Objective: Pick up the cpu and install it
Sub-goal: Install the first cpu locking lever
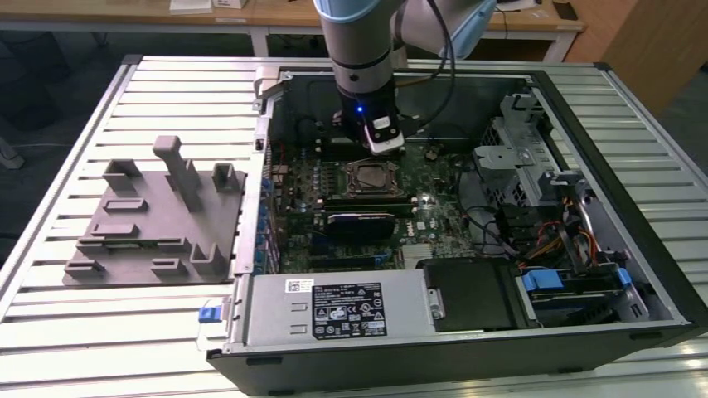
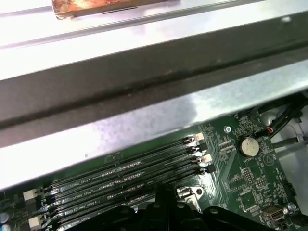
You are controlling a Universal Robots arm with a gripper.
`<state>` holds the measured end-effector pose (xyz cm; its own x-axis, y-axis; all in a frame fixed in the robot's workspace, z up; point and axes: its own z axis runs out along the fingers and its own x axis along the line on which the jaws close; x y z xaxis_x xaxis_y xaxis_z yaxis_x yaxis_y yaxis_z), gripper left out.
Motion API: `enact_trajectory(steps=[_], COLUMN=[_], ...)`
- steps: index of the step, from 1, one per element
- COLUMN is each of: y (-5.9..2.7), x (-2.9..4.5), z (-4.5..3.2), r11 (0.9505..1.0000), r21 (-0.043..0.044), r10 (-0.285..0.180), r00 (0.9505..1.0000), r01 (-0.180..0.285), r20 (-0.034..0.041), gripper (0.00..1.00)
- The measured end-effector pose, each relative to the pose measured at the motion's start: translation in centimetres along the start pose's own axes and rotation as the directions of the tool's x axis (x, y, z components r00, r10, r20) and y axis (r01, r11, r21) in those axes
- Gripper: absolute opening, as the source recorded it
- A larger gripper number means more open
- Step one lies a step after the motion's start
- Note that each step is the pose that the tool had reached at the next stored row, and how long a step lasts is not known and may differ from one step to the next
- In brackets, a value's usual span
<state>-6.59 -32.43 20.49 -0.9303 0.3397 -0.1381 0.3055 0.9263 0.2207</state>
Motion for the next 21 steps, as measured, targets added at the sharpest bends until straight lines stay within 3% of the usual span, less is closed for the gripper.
enact_trajectory(steps=[8,21], y=[0.64,0.63], x=[0.23,0.31], z=[0.1,0.27], r11=[0.9995,0.9995], r21=[0.0046,0.0093], r10=[0.03,0.029], r00=[0.9995,0.9995], r01=[-0.03,-0.029], r20=[0.0068,0.0112], gripper=[0.11,0.11])
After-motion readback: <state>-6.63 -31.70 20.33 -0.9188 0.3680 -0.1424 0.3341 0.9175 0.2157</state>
